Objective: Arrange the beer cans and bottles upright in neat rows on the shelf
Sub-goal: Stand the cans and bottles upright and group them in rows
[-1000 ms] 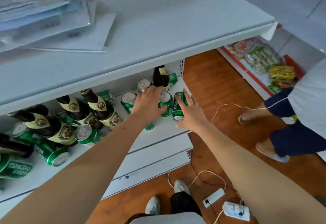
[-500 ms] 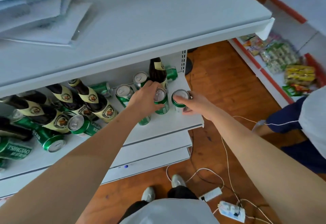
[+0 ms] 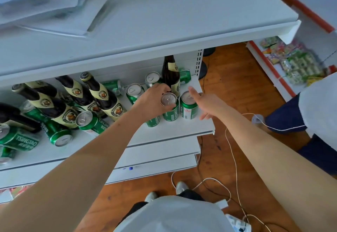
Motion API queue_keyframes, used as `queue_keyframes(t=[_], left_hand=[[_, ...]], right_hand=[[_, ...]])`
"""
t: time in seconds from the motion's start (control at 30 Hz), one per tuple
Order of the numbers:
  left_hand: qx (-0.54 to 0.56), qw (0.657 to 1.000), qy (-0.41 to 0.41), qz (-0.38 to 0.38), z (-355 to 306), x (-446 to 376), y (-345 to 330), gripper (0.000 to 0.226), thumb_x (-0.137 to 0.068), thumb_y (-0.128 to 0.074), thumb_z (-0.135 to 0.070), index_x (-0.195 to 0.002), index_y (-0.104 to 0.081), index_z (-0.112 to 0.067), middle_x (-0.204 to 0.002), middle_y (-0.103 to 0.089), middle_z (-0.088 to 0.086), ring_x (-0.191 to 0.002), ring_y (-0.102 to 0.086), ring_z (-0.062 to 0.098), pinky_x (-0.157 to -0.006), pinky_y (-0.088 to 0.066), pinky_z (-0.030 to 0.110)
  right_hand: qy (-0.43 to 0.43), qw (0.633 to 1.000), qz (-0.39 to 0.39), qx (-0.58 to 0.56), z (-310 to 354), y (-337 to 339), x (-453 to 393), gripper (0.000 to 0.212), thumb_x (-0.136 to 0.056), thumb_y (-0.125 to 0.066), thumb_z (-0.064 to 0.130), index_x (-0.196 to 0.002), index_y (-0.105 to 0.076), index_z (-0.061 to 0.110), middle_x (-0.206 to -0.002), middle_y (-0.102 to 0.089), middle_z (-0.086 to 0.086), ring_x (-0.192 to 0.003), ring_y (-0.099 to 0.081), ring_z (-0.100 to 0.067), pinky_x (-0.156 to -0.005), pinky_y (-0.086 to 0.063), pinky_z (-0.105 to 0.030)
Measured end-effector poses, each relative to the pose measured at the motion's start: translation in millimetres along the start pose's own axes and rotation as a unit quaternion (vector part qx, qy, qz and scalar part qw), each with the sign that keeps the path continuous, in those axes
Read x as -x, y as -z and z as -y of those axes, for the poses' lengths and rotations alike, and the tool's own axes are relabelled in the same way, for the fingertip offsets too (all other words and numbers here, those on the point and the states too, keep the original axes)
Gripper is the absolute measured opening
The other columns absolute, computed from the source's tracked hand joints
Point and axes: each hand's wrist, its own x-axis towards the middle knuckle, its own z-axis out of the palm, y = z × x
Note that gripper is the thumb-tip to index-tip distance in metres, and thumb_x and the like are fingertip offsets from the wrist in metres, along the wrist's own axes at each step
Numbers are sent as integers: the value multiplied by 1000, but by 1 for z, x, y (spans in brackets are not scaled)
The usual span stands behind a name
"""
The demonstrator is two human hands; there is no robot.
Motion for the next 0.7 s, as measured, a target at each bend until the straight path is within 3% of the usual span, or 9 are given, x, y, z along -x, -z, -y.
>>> queue_keyframes(t=[0.07,0.1,0.13,0.2,0.3,0.4,0.57,0.7], left_hand=[[43,995,34,-85,-1,-2,6,31,-84,-68,-44,-105,-56,-26,-101,-59,-9,-90,-59,9,-78,-52,30],[58,989,48,-131,-2,-4,9,29,-85,-67,-45,-103,-56,-24,-99,-59,-8,-87,-59,10,-75,-52,30],[72,981,59,-171,-4,-8,12,31,-85,-67,-45,-104,-56,-23,-99,-59,-6,-87,-59,10,-75,-52,30],[103,969,70,-215,-9,-17,16,43,-84,-69,-46,-116,-54,-22,-109,-59,-5,-95,-58,11,-79,-50,29],[124,969,61,-205,-17,-34,11,64,-80,-72,-50,-132,-46,-23,-127,-56,-5,-111,-57,11,-89,-49,29],[139,967,57,-205,-21,-47,2,65,-79,-73,-49,-133,-46,-25,-126,-60,-7,-111,-60,13,-91,-53,39],[172,963,79,-193,-16,-57,-3,57,-81,-75,-40,-127,-48,-22,-118,-66,-5,-102,-65,17,-87,-54,38],[151,974,74,-153,-11,-63,-2,64,-76,-80,-36,-127,-43,-21,-110,-67,-7,-92,-61,11,-77,-47,27]], right_hand=[[16,995,-94,37,-2,9,-8,80,-90,-9,75,-100,-60,15,-68,-67,-9,-63,-72,-18,-66,-59,-35],[28,987,-154,46,-3,14,-16,67,-96,-16,67,-86,-57,15,-65,-62,-6,-69,-71,-22,-65,-57,-36],[49,975,-207,66,-3,18,-25,53,-99,-27,57,-83,-55,14,-71,-61,-6,-75,-69,-25,-66,-56,-38],[112,953,-258,108,3,23,-46,26,-99,-43,35,-105,-57,14,-98,-64,-8,-88,-65,-26,-69,-57,-40],[223,934,-209,186,18,26,-80,45,-93,-58,19,-136,-47,12,-132,-53,-10,-116,-55,-29,-90,-52,-43],[257,916,-158,266,28,21,-114,64,-88,-65,17,-145,-37,12,-147,-40,-12,-131,-42,-34,-104,-42,-47],[197,932,-134,274,28,11,-144,80,-81,-73,14,-148,-29,16,-147,-27,-16,-129,-35,-41,-103,-42,-51],[174,968,-111,142,22,6,-147,84,-76,-78,18,-144,-29,18,-140,-35,-21,-125,-44,-42,-103,-43,-48]])
